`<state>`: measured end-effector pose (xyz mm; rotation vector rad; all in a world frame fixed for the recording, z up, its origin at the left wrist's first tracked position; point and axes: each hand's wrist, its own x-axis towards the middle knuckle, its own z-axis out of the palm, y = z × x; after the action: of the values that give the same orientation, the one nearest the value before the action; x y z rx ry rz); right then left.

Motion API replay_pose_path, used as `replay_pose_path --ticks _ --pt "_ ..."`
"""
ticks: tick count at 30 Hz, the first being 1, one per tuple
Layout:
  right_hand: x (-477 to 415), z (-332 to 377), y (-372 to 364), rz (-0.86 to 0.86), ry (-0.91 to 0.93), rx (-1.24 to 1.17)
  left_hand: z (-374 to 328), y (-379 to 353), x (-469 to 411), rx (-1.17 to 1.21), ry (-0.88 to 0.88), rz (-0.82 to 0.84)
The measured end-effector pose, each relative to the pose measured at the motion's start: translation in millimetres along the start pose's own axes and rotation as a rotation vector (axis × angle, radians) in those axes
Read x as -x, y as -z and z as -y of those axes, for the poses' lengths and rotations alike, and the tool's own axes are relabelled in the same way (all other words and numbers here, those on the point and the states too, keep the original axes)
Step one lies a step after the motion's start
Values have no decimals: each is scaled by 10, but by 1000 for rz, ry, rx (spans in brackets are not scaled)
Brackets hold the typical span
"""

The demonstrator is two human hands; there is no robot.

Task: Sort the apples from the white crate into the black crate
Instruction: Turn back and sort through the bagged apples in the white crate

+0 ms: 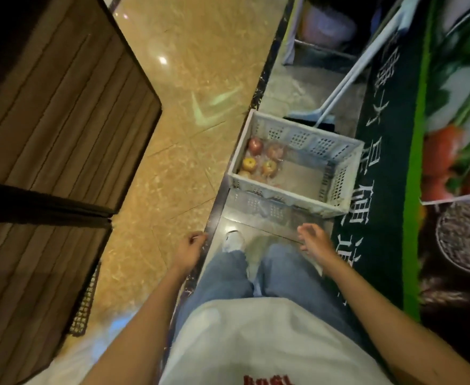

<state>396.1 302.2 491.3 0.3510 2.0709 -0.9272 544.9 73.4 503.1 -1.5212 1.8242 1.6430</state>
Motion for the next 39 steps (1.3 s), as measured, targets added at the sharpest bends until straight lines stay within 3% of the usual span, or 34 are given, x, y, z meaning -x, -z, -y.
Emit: replay_pose_path --ticks 9,18,24,32,36,39 --pt "-509 107 400 -140 -206 -181 -1337 -487 -956 -289 -145 154" --pt "-2026 774 579 -67 -161 -82 -2057 -1364 -2121 -466 -228 206" --pt "-3576 733 203 -13 -186 9 -1903 -1977 -3488 -627 -302 232" --pt "-5777 304 -755 15 -138 118 -1130 -2772 -5627 -898 -425 243" --pt "-6429 86 -1166 -10 -31 71 -754 -3045 -6371 -1095 -407 239" --pt "-6750 -23 -1402 -24 -79 2 -505 -3130 -6678 -1216 -391 247"
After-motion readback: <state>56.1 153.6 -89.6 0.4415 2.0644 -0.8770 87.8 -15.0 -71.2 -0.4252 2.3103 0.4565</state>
